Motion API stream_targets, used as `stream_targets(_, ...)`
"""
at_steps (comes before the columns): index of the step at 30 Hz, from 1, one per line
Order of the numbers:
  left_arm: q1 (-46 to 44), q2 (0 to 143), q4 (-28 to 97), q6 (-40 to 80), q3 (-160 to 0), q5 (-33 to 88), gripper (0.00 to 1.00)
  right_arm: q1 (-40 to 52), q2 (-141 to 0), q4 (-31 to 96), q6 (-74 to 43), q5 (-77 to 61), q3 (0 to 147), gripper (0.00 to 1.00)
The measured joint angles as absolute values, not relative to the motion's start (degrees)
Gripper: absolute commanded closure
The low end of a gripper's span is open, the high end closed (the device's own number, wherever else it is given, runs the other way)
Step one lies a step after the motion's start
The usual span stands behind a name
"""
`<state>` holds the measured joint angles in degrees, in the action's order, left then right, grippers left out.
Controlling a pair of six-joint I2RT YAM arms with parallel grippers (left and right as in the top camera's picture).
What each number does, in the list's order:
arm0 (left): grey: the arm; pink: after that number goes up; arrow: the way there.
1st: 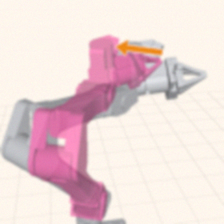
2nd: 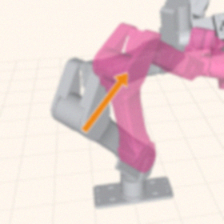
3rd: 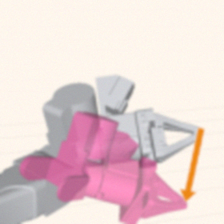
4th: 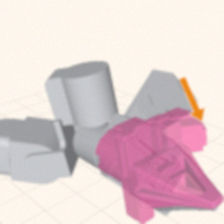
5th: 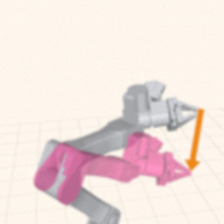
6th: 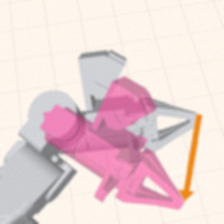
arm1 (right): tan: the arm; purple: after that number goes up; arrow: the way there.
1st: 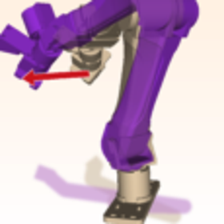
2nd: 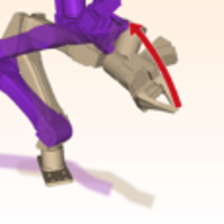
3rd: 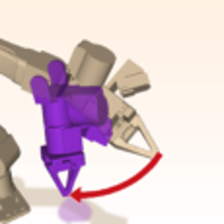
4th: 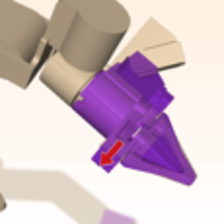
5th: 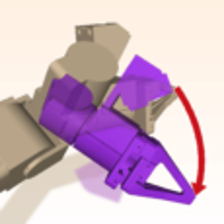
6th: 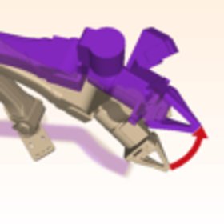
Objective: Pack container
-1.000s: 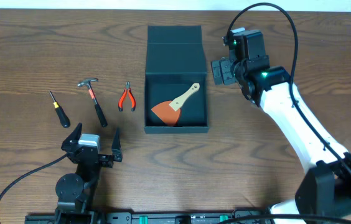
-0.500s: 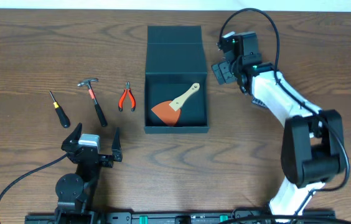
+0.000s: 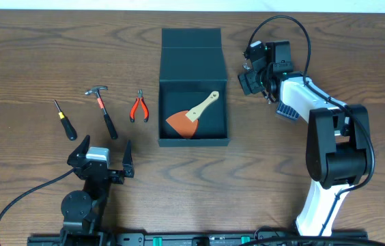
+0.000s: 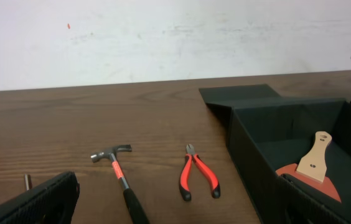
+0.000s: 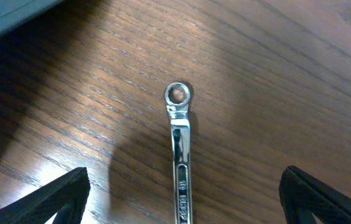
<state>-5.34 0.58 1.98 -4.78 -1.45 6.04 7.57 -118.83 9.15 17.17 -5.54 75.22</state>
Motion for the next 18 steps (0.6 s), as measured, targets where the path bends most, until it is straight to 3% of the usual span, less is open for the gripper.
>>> stream_targets(18,-5.3,0.6,2.0,-4.8,-1.5,6.0,0.02,7.6,-124.3,-1.0,17.2,-10.2,75.2,0.32)
